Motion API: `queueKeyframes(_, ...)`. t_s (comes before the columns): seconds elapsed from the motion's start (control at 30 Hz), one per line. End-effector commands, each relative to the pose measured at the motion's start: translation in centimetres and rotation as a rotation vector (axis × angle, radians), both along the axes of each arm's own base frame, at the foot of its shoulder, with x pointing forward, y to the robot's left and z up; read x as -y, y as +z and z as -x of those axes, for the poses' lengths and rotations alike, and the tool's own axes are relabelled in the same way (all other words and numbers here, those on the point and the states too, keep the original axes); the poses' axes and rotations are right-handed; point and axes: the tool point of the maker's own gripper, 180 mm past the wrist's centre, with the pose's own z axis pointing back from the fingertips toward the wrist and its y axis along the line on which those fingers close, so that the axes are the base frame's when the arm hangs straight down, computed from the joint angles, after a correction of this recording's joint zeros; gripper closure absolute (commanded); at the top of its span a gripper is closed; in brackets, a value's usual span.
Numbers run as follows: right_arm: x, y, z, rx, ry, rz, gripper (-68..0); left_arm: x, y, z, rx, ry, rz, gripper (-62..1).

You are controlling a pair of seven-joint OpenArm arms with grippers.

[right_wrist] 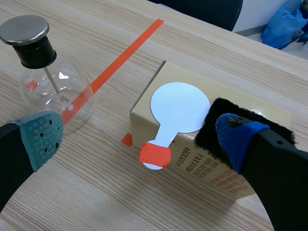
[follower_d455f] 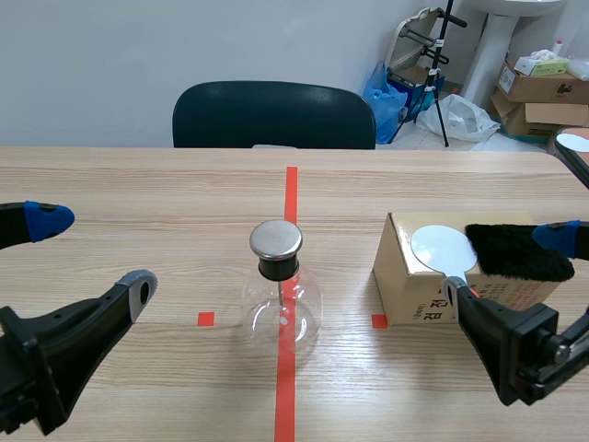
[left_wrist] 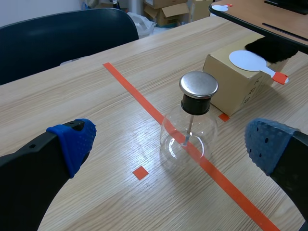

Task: Do the electroscope experiment

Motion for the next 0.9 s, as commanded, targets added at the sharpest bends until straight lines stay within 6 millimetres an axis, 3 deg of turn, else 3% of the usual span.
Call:
queueKeyframes(0.0, -0.13, 0.82, -0.18, 0.022, 0.013, -0.003, -67.9, 0.59, 0.84, 0.13, 0.018, -0.010, 0.031, -62.3)
queueKeyframes(0.87, 0.01, 0.84, -0.26, 0.024, 0.005, 0.000, -67.9, 0.60, 0.81, 0.13, 0.019, -0.011, 0.027, -62.3)
